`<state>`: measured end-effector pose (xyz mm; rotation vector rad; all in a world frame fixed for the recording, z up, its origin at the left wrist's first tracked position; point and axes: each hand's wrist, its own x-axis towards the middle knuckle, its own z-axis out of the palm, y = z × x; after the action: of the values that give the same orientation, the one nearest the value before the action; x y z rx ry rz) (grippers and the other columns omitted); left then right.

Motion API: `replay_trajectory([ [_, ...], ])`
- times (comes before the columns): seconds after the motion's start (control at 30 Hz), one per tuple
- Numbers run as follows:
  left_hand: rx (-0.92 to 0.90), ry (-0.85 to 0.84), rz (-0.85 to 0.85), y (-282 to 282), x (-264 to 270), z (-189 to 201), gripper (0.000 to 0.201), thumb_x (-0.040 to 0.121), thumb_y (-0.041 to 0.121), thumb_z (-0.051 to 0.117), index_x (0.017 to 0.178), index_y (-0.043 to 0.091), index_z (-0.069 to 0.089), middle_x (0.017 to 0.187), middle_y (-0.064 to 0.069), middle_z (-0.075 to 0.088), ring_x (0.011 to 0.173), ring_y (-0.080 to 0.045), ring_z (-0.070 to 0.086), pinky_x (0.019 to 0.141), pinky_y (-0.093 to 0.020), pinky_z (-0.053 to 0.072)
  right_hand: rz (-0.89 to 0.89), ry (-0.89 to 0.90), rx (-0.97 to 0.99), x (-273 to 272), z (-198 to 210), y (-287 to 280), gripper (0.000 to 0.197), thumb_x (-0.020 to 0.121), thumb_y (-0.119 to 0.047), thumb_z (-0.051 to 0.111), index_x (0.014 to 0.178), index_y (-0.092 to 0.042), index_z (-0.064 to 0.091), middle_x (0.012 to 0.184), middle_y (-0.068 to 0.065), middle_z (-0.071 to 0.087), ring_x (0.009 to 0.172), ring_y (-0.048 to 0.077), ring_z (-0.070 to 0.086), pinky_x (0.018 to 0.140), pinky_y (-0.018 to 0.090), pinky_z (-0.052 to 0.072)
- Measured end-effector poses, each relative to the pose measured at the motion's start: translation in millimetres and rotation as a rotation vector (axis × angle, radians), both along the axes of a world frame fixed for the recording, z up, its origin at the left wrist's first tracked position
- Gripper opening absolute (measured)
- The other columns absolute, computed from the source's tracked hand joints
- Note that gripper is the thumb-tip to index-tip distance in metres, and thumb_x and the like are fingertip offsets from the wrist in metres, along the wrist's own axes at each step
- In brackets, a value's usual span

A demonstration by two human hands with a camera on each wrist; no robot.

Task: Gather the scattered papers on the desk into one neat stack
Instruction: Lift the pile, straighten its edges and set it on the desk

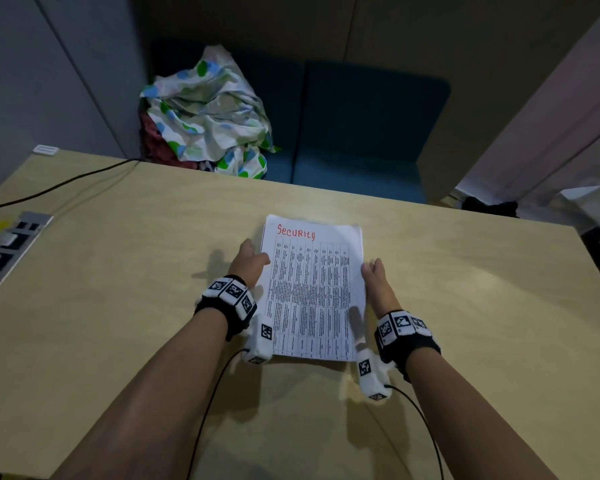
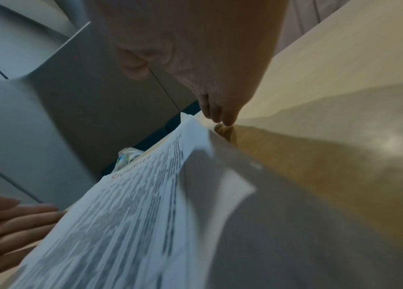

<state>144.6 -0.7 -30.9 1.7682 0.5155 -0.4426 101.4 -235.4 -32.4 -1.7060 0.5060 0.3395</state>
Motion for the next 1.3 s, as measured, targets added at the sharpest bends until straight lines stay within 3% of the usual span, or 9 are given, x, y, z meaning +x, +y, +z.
replay_trajectory([
  [0.1, -0.082, -0.019, -0.023, 2.8, 13.9, -10.7, 0.017, 0.085, 0.007, 0.048, 0.101, 0.012, 0.049, 0.115, -0.012, 0.055, 0.11, -0.033, 0.049, 0.09, -0.041, 0.039, -0.009, -0.014, 0.086, 9.9, -6.5, -2.7, 0.072, 0.097, -0.05, 0.034, 0.153, -0.025, -0.002, 0.161, -0.005, 0.003, 0.148, 0.02, 0.008, 0.117, 0.042, 0.011],
  [0.2, -0.175, -0.028, -0.024, 1.8, 14.7, -18.1, 0.021, 0.08, 0.001, 0.045, 0.078, 0.021, 0.043, 0.094, -0.009, 0.058, 0.099, -0.033, 0.055, 0.085, -0.043, 0.046, 0.035, -0.015, 0.061, 16.9, -11.7, -0.6, 0.069, 0.098, -0.05, 0.031, 0.153, -0.024, -0.002, 0.161, -0.004, 0.0, 0.149, 0.019, 0.006, 0.118, 0.041, 0.01],
  [0.37, -0.216, -0.074, -0.032, 2.3, 10.6, -17.1, 0.028, 0.078, -0.009, 0.039, 0.083, 0.017, 0.047, 0.097, -0.011, 0.06, 0.099, -0.033, 0.055, 0.081, -0.04, 0.045, 0.098, 0.011, 0.005, 21.6, -16.7, 0.7, 0.069, 0.098, -0.052, 0.026, 0.153, -0.025, -0.005, 0.161, -0.004, -0.002, 0.149, 0.02, 0.006, 0.118, 0.042, 0.01],
  [0.53, -0.162, -0.054, -0.077, 4.2, 9.5, -21.6, 0.069, 0.065, 0.006, 0.045, 0.133, 0.013, 0.045, 0.124, -0.012, 0.062, 0.116, -0.035, 0.057, 0.101, -0.056, 0.044, 0.159, -0.01, -0.064, 21.0, -20.9, 3.5, 0.071, 0.097, -0.054, 0.024, 0.152, -0.022, -0.007, 0.161, -0.003, -0.005, 0.149, 0.019, 0.002, 0.121, 0.044, 0.008],
  [0.73, -0.143, -0.04, -0.08, 3.6, 3.4, -19.6, 0.061, 0.07, 0.007, 0.047, 0.13, 0.014, 0.042, 0.118, -0.008, 0.063, 0.113, -0.035, 0.057, 0.101, -0.053, 0.044, 0.057, -0.027, 0.055, 14.7, -16.9, -1.3, 0.074, 0.094, -0.058, 0.028, 0.153, -0.026, -0.004, 0.161, -0.007, -0.004, 0.149, 0.017, 0.001, 0.119, 0.043, 0.007],
  [0.9, -0.2, -0.01, -0.044, 2.4, -4.6, -17.2, 0.067, 0.064, 0.012, 0.05, 0.131, 0.018, 0.045, 0.126, -0.011, 0.062, 0.118, -0.037, 0.055, 0.103, -0.057, 0.041, 0.031, 0.052, 0.208, 5.4, -31.9, -11.2, 0.114, 0.054, -0.095, 0.041, 0.149, -0.038, 0.017, 0.16, -0.01, 0.014, 0.148, 0.016, 0.015, 0.119, 0.05, 0.012],
  [1.03, -0.16, -0.01, -0.083, 10.1, 15.5, -57.5, 0.095, 0.049, 0.032, 0.056, 0.141, 0.029, 0.036, 0.146, -0.01, 0.046, 0.133, -0.036, 0.044, 0.106, -0.059, 0.037, 0.061, 0.037, 0.244, 7.9, -57.8, -18.3, 0.1, 0.06, -0.093, 0.04, 0.146, -0.047, 0.017, 0.16, -0.01, 0.016, 0.147, 0.018, 0.018, 0.117, 0.055, 0.013],
  [1.17, -0.155, -0.012, -0.098, 14.0, 32.3, -85.0, 0.104, 0.044, 0.031, 0.058, 0.145, 0.027, 0.03, 0.151, -0.015, 0.038, 0.137, -0.039, 0.038, 0.108, -0.06, 0.034, 0.054, 0.039, 0.248, 5.7, -54.1, -13.1, 0.103, 0.058, -0.094, 0.041, 0.146, -0.046, 0.017, 0.159, -0.012, 0.018, 0.146, 0.017, 0.02, 0.117, 0.052, 0.015],
  [1.3, -0.161, -0.026, -0.076, 6.6, 16.6, -46.5, 0.087, 0.056, 0.02, 0.057, 0.14, 0.013, 0.033, 0.144, -0.018, 0.045, 0.131, -0.04, 0.043, 0.108, -0.06, 0.034, 0.019, 0.066, 0.244, 3.0, -49.2, -11.8, 0.109, 0.052, -0.096, 0.043, 0.146, -0.045, 0.02, 0.158, -0.011, 0.022, 0.145, 0.02, 0.023, 0.116, 0.054, 0.018],
])
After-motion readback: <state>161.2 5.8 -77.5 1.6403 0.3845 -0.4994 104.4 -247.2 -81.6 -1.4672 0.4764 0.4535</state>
